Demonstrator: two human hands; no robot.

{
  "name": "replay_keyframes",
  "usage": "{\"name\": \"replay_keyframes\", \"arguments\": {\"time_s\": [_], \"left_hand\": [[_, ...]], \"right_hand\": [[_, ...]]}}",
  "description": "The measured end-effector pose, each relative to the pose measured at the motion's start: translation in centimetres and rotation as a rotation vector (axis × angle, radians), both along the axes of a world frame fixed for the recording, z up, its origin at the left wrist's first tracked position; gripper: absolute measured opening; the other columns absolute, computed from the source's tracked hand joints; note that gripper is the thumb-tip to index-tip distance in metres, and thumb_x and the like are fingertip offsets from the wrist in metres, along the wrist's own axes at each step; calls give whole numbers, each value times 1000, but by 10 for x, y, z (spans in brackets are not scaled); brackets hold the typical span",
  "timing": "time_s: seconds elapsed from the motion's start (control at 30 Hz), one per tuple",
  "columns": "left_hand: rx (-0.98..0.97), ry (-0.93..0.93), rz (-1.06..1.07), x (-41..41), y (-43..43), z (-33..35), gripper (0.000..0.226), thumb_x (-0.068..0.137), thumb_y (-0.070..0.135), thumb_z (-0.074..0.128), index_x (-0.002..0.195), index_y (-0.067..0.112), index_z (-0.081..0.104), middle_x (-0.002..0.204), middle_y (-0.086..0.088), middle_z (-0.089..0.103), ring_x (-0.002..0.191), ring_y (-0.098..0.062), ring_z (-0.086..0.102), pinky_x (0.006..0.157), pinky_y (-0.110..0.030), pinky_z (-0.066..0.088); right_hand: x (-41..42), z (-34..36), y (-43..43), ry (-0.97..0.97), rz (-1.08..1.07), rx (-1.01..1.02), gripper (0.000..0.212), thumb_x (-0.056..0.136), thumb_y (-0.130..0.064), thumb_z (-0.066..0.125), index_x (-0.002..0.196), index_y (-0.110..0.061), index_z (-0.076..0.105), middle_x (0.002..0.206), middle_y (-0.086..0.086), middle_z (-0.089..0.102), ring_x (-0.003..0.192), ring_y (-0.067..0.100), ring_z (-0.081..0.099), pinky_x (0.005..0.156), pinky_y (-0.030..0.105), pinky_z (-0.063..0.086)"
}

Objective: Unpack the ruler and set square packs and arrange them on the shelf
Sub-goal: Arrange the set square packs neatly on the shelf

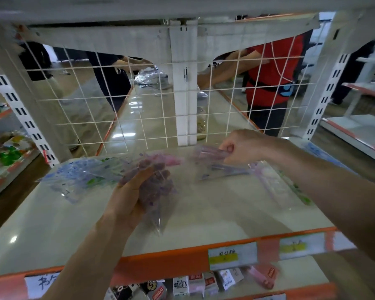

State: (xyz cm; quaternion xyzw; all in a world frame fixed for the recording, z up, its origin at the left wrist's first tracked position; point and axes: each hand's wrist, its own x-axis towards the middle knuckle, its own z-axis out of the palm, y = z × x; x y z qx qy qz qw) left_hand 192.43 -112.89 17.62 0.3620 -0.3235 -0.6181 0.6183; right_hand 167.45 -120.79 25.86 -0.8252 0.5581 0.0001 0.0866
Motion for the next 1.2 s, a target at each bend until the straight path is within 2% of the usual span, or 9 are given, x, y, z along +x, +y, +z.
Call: {"name": "replay_keyframes", "arguments": {"time_s": [0.17, 0.3, 0.5, 0.63, 0.77, 0.9, 0.97, 1.1, 1.2], "left_hand": [[1, -7, -2, -4, 2, 3, 24, 80, 11, 58, 103, 7, 64, 106, -16, 65, 89, -24, 68, 72, -43, 57], [7, -6, -12, -3, 1, 2, 21, 79, 11, 60, 100, 9, 64, 104, -15, 65, 90, -25, 66, 74, -44, 57], [11, 22, -32, -3, 1, 3, 15, 82, 10, 61, 96, 9, 65, 102, -14, 64, 93, -27, 64, 76, -46, 56], [4, 75, -70, -2, -1, 5, 29, 87, 8, 58, 114, -1, 61, 106, -17, 61, 95, -28, 61, 78, -47, 55], [-67, 97, -155, 0, -3, 17, 24, 97, 6, 43, 115, -8, 52, 114, -25, 54, 94, -32, 62, 75, -47, 57], [-41, 45, -99, 12, -2, 25, 20, 97, 8, 44, 103, -6, 57, 120, -33, 52, 94, -39, 60, 68, -52, 56], [-3, -34, -139, 19, 6, 28, 30, 96, 13, 47, 114, -8, 58, 118, -30, 58, 87, -36, 63, 64, -42, 56], [0, -311, -18, 28, 20, 49, 11, 87, 6, 59, 90, 3, 70, 85, -13, 69, 70, -21, 67, 68, -38, 57], [-27, -673, 101, 37, 22, 62, 7, 82, -5, 64, 83, 0, 68, 58, -6, 63, 45, -11, 59, 43, -17, 44]], "right_hand": [[-12, -13, -12, 103, -27, 116, 21, 75, -25, 68, 61, -26, 52, 69, -3, 55, 71, 23, 61, 66, 36, 54], [-11, -19, -14, 125, -15, 143, 9, 78, -25, 69, 83, -24, 62, 83, 0, 60, 82, 24, 60, 66, 28, 45], [-6, -20, -4, 221, 0, 112, 13, 80, -22, 64, 72, -17, 55, 71, 2, 52, 69, 21, 50, 55, 28, 35], [30, -12, 22, -282, 103, 72, 20, 86, -37, 64, 95, -20, 69, 88, -4, 66, 83, 16, 61, 76, 32, 47], [87, -18, 46, -631, 151, 223, 25, 88, -35, 65, 100, -13, 68, 90, 4, 67, 79, 15, 62, 71, 28, 44], [115, -26, 47, -829, 119, 304, 14, 87, -15, 68, 76, -20, 60, 68, -3, 61, 55, 1, 54, 52, 12, 41], [120, -28, 47, -861, 127, 325, 18, 87, -9, 66, 73, -18, 59, 65, -3, 58, 51, -2, 53, 48, 7, 38], [127, -27, 49, -830, 201, 343, 11, 82, -12, 73, 90, -15, 67, 81, -4, 64, 74, 6, 60, 64, 11, 43], [132, -29, 51, -915, 211, 378, 12, 77, -13, 76, 86, -15, 67, 87, 6, 68, 85, 17, 65, 78, 28, 50]]}}
